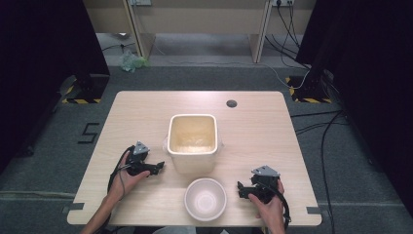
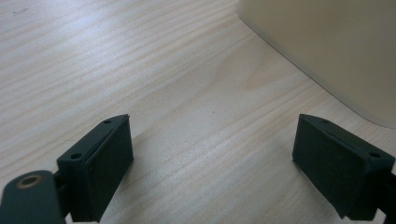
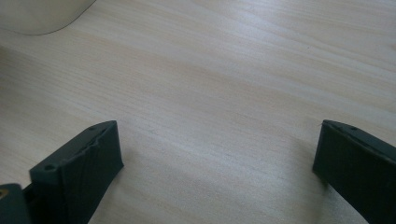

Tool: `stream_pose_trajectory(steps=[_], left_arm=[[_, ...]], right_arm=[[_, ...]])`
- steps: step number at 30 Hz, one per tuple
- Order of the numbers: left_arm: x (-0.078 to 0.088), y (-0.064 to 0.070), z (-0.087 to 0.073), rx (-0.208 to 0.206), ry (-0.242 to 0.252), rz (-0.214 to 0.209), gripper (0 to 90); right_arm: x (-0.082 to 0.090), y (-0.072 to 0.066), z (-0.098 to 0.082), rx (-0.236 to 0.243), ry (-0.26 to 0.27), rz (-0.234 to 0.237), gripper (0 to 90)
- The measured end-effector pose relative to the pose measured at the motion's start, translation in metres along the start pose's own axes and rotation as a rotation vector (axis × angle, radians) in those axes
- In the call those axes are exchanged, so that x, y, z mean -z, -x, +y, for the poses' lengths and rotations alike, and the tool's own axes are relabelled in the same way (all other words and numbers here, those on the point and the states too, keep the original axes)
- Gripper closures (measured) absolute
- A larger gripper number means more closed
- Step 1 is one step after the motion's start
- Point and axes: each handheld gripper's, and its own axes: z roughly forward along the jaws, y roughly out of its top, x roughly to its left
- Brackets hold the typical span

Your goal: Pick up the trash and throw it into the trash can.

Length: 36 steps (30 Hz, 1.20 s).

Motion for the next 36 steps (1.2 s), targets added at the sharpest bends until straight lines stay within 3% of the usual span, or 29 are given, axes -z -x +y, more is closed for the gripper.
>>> stream_pose_trajectory(steps=[4, 5, 6, 11, 14, 25, 36], left_arm=[[0.0, 0.0, 0.0, 0.0, 0.0, 0.0, 11.4], [0.0, 0.0, 0.0, 0.0, 0.0, 0.0, 11.3], [0.0, 0.0, 0.0, -0.001, 0.0, 0.0, 11.3], [0.0, 0.0, 0.0, 0.001, 0.0, 0.0, 11.4], [0.0, 0.0, 0.0, 0.0, 0.0, 0.0, 11.4], [0.0, 0.0, 0.0, 0.001, 0.0, 0.0, 11.4], [0.0, 0.0, 0.0, -0.001, 0.0, -0.001, 11.3]], right_arm=[[0.002, 0.0, -0.001, -0.001, 0.013, -0.004, 8.1], [0.004, -0.001, -0.001, 0.002, 0.022, -0.001, 16.5], [0.005, -0.002, -0.001, 0.009, 0.027, 0.009, 18.7], [0.009, -0.008, 0.0, 0.06, 0.034, 0.048, 16.8], [0.015, -0.016, 0.006, 0.097, 0.066, 0.063, 18.4], [0.034, -0.038, 0.02, 0.12, 0.165, 0.128, 22.1], [0.038, -0.058, 0.021, 0.131, 0.181, 0.197, 29.1]])
